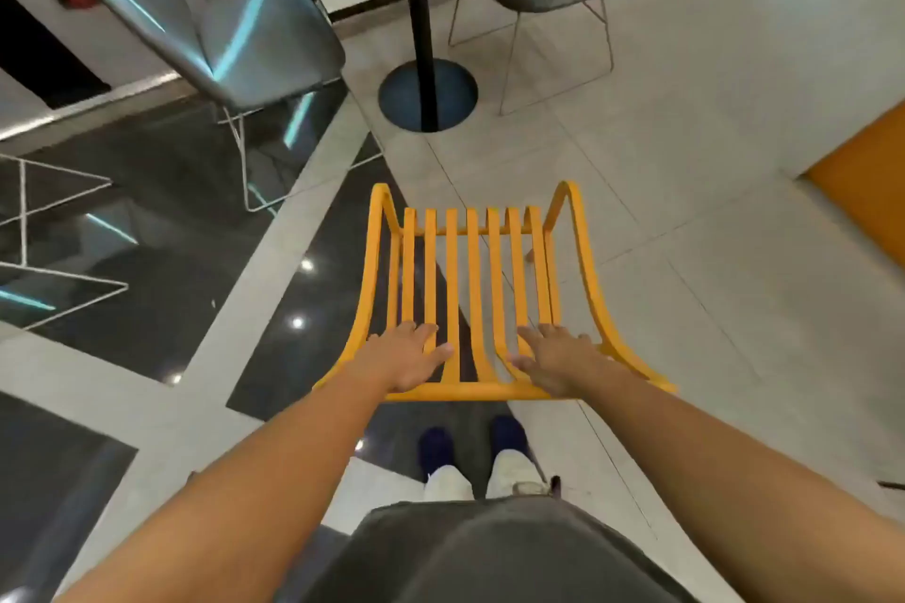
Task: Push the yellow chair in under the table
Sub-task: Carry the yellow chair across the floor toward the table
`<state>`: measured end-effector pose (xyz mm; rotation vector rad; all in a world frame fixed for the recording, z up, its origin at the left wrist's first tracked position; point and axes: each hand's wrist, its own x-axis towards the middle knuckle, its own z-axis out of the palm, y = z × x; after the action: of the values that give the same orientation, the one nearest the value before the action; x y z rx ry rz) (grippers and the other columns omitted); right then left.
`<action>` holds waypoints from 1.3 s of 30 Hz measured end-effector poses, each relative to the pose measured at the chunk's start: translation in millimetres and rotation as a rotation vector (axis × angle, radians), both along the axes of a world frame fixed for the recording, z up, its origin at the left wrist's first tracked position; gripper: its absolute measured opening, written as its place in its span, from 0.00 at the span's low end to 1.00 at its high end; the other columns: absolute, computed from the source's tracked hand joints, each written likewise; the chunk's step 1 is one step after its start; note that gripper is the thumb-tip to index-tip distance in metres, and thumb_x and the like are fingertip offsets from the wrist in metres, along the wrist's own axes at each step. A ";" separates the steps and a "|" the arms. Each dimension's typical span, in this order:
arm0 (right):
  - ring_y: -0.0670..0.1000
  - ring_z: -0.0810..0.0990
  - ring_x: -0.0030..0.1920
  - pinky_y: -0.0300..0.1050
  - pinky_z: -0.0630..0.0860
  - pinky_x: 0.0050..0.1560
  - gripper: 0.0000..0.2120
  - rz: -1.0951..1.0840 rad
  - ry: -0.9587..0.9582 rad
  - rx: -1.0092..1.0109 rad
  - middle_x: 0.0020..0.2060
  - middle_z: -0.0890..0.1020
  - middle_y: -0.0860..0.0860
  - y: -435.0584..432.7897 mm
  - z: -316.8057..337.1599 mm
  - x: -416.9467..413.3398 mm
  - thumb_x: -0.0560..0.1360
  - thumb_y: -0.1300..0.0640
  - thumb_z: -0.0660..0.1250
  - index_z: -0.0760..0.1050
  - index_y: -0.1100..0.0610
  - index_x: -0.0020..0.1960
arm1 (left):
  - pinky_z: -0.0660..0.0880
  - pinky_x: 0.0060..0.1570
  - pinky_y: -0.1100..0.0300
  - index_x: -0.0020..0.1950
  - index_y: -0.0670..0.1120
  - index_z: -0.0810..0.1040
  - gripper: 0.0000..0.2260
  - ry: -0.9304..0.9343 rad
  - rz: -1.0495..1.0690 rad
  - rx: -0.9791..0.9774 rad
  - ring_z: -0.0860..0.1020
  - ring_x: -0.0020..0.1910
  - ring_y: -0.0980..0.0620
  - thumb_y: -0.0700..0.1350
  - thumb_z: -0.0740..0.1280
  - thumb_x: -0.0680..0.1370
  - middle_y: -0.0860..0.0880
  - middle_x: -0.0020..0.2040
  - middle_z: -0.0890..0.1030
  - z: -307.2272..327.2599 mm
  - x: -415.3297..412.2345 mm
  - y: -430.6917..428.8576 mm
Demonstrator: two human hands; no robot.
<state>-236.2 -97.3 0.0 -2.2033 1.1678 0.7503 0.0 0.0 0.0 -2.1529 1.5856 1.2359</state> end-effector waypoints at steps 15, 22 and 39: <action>0.59 0.70 0.55 0.63 0.64 0.60 0.15 -0.023 -0.141 -0.362 0.52 0.76 0.56 66.1 -45.7 -30.3 0.78 0.45 0.55 0.70 0.53 0.57 | 0.66 0.59 0.42 0.61 0.49 0.72 0.16 -0.374 -0.097 -0.424 0.73 0.54 0.42 0.56 0.52 0.80 0.44 0.56 0.76 -46.1 -36.0 81.0; 0.58 0.70 0.55 0.63 0.63 0.59 0.14 -0.039 -0.179 -0.373 0.51 0.76 0.55 48.2 -53.9 -14.9 0.78 0.44 0.55 0.70 0.50 0.58 | 0.67 0.58 0.42 0.61 0.48 0.71 0.17 -0.386 -0.115 -0.451 0.72 0.54 0.42 0.56 0.51 0.81 0.43 0.57 0.75 -51.2 -12.6 61.1; 0.57 0.68 0.53 0.63 0.59 0.60 0.14 -0.094 -0.286 -0.397 0.51 0.75 0.53 -82.2 -59.3 66.3 0.78 0.46 0.58 0.70 0.52 0.59 | 0.67 0.54 0.44 0.61 0.45 0.68 0.20 -0.434 -0.179 -0.480 0.70 0.50 0.42 0.56 0.47 0.81 0.42 0.53 0.72 -55.0 76.9 -71.5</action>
<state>-169.9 -179.4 -59.3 -2.4471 1.3462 0.1605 76.9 -71.5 -55.0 -2.2595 1.9451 0.3152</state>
